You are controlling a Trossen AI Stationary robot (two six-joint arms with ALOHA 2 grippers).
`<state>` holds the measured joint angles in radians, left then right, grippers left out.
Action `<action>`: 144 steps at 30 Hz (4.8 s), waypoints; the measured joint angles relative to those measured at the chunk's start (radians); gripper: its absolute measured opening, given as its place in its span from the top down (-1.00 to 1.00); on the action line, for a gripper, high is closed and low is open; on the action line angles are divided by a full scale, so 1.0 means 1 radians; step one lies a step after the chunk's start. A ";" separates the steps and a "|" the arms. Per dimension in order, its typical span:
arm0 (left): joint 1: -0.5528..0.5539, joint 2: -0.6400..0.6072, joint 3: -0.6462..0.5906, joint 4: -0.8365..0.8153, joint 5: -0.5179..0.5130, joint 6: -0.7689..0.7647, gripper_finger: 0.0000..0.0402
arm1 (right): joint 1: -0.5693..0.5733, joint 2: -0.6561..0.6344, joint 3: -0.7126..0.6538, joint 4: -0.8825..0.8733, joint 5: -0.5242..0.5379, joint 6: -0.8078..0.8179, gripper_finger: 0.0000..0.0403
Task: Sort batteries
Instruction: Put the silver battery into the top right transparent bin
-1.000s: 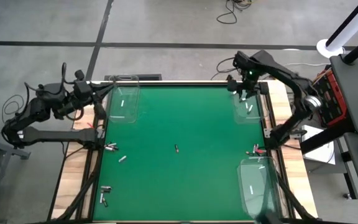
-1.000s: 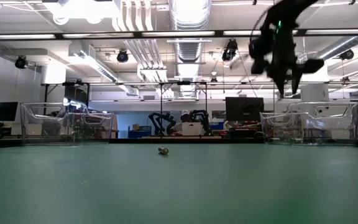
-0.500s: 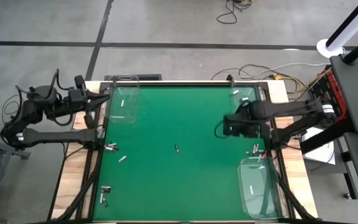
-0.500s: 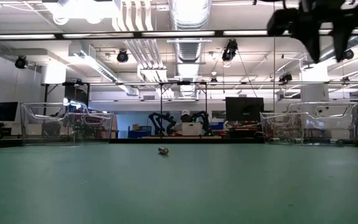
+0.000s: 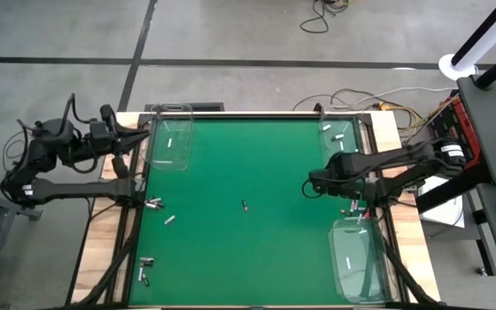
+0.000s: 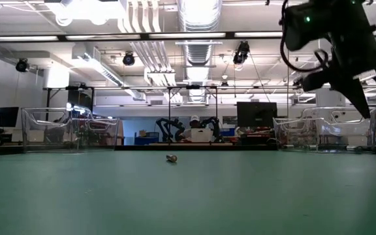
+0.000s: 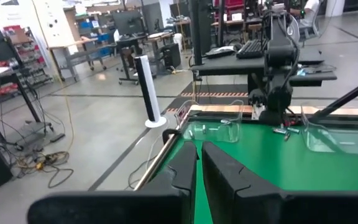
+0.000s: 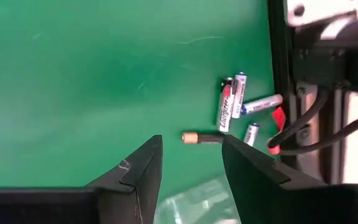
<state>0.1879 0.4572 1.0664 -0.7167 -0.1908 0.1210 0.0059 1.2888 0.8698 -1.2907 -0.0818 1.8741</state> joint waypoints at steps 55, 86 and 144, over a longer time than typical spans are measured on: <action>0.000 0.095 -0.001 0.033 -0.001 -0.022 0.96 | 0.055 0.050 -0.276 0.235 -0.047 0.379 0.23; 0.000 0.090 -0.001 0.033 -0.001 0.014 0.96 | 0.053 0.074 -0.237 0.299 0.004 0.381 0.43; 0.000 0.032 -0.001 0.028 -0.001 0.099 0.96 | 0.053 0.137 -0.180 0.355 0.030 0.296 0.31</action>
<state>0.1878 0.4893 1.0657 -0.6888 -0.1917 0.2195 0.0586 1.4254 0.6898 -0.9360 -0.0517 2.1698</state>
